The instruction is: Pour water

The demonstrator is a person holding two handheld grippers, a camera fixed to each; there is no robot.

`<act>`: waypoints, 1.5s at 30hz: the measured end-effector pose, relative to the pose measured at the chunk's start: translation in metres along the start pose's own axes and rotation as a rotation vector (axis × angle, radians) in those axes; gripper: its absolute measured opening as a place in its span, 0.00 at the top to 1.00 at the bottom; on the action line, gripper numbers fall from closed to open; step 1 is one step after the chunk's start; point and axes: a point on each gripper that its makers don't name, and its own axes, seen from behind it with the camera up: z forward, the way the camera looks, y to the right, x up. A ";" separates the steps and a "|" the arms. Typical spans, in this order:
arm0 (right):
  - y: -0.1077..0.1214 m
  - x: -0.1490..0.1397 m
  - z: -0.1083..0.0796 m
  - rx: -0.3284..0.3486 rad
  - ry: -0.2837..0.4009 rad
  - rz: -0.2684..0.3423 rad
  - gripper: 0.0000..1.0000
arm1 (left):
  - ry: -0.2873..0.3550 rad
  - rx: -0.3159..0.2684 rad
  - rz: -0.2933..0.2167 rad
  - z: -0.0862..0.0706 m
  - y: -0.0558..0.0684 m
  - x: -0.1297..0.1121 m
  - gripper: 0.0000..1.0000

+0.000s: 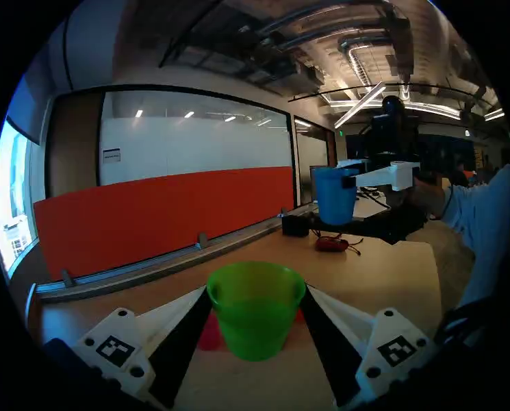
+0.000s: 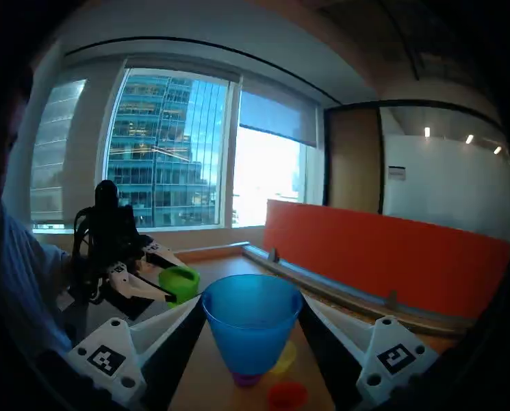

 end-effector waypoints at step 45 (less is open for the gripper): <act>-0.008 -0.150 0.017 0.144 -0.340 -0.060 0.07 | -0.332 -0.098 0.053 0.016 0.015 -0.121 0.13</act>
